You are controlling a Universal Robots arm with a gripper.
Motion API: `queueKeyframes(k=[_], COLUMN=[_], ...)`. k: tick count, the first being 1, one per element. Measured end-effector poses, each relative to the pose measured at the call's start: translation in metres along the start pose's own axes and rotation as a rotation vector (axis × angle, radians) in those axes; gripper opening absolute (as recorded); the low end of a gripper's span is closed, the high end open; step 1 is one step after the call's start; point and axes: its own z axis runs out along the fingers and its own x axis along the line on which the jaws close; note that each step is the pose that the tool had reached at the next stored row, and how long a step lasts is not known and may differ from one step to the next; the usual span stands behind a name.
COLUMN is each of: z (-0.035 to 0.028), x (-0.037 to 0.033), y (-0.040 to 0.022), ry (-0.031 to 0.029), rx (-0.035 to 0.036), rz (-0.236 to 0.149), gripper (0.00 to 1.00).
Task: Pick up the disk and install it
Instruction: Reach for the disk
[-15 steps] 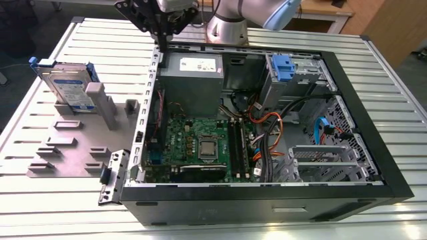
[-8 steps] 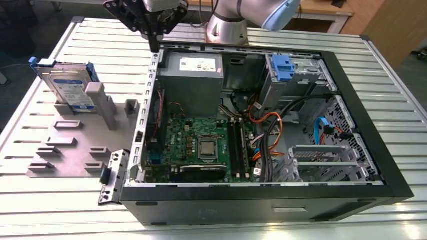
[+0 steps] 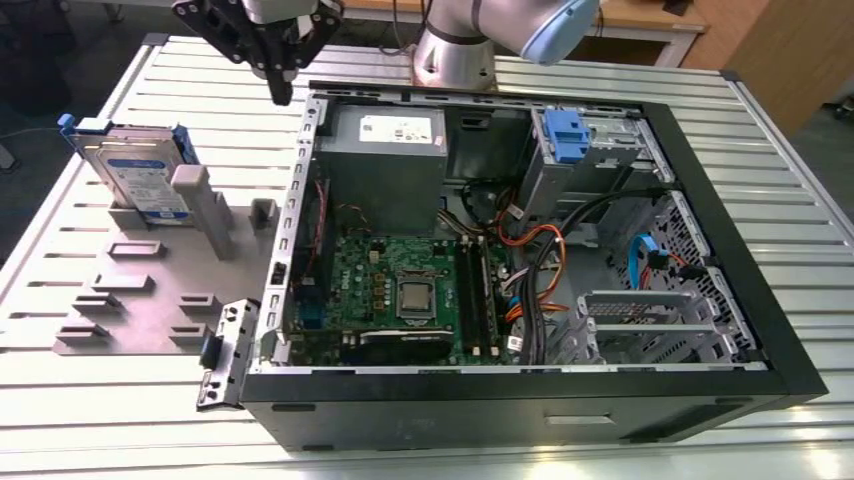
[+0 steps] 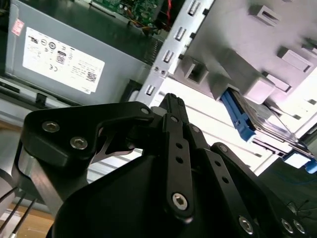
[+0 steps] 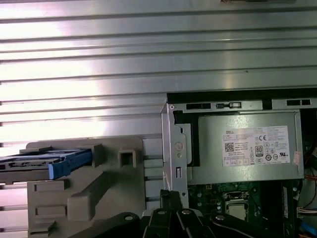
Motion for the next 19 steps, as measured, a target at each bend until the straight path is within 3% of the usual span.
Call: queueKeyframes(k=[12, 15, 19], z=[0.0022, 0.0025, 0.0026], x=[0.036, 0.0404, 0.0408], y=[-0.0019, -0.0022, -0.0022], ry=[0.0, 0.0, 0.0], rx=[0.0, 0.0, 0.0], rz=[0.0, 0.0, 0.0], gripper=[0.11, 0.11, 0.11])
